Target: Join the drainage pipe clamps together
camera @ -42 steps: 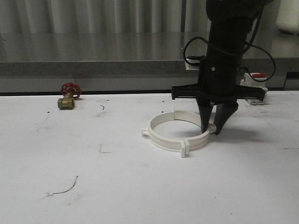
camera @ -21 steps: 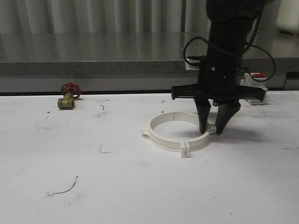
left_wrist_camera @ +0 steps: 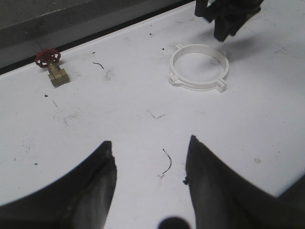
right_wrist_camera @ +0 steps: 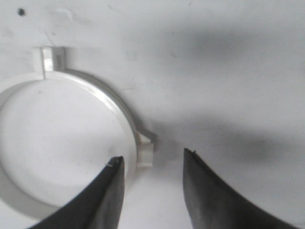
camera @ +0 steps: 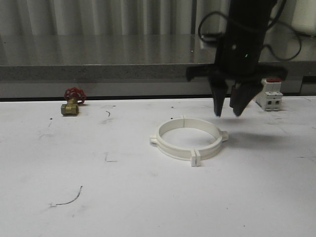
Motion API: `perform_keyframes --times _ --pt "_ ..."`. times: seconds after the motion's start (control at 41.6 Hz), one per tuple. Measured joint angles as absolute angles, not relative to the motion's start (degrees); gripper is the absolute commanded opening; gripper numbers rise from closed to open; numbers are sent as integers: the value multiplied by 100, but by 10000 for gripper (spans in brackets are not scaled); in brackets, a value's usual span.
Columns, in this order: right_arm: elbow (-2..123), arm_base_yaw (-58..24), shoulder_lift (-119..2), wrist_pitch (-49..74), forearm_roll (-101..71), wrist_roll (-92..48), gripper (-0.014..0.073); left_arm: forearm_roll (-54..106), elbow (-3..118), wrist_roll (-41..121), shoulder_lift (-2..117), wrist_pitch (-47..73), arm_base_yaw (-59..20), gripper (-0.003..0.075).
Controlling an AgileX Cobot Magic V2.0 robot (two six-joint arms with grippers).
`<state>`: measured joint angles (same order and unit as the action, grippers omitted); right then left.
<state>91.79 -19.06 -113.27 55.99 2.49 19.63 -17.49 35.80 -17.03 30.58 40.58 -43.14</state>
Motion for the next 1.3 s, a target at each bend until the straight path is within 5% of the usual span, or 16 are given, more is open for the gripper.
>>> perform_keyframes --times 0.313,0.529,0.866,1.299 --pt "7442 -1730 -8397 5109 -251 -393 328 -1749 3580 -1703 3058 4058 -4314 335" --pt "5219 -1730 -5905 3744 -250 -240 328 -1749 3580 -1703 3058 4058 -4314 335" --pt "3321 -1730 -2629 3774 257 907 328 -1749 3580 -1703 3058 4058 -4314 335" --pt "2645 -1730 -1539 4215 151 461 286 -1749 3580 -1703 3058 4058 -4314 335"
